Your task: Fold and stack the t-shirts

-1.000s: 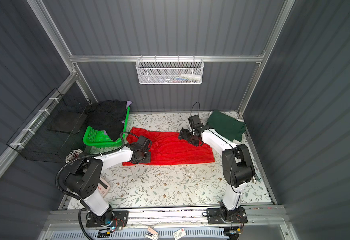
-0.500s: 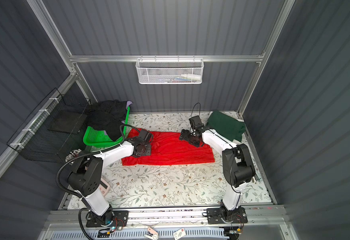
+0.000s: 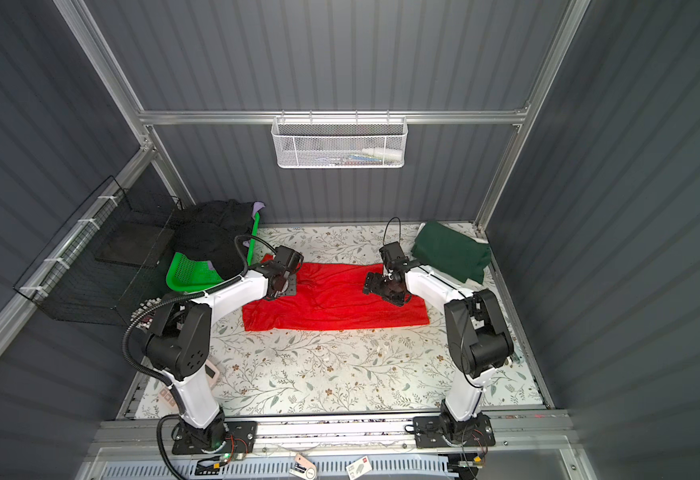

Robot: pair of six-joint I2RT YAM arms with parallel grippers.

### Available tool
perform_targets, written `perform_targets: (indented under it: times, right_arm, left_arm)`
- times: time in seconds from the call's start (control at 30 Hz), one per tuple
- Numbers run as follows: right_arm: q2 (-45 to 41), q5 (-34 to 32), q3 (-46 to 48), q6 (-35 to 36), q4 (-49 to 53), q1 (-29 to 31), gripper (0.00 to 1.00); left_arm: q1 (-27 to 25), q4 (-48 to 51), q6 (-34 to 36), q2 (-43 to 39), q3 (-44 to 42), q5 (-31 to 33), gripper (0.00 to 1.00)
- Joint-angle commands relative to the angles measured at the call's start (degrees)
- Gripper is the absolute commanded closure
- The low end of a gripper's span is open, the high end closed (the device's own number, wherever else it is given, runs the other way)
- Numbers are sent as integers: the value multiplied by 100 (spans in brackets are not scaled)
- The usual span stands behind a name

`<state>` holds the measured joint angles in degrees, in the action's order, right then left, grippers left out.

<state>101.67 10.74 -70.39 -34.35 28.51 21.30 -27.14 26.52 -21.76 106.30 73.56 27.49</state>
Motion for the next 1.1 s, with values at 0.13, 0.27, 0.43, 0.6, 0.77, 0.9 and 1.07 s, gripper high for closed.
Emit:
perform_targets:
  times: [0.13, 0.27, 0.43, 0.6, 0.77, 0.9, 1.07]
  right_arm:
    - [-248, -354, 84, 277, 308, -21, 8]
    - [-236, -361, 90, 339, 357, -26, 8]
    - [-211, -421, 104, 392, 415, -25, 8]
    - [-225, -633, 26, 479, 596, -20, 8]
    - [-232, -1013, -142, 633, 781, -22, 6]
    - [-39, -1486, -367, 731, 826, -29, 1]
    - [590, -1663, -1011, 968, 1001, -30, 1]
  left_arm:
    - [173, -42, 75, 276, 305, 232, 100]
    - [258, -130, 72, 273, 374, 362, 100]
    - [366, -145, 160, 381, 653, 547, 100]
    - [384, -30, 151, 442, 1012, 864, 58]
    - [356, -351, 204, 23, 792, 777, 33]
    - [132, -531, 336, -184, 337, 460, 8]
    - [38, -743, 53, -189, -100, -138, 1]
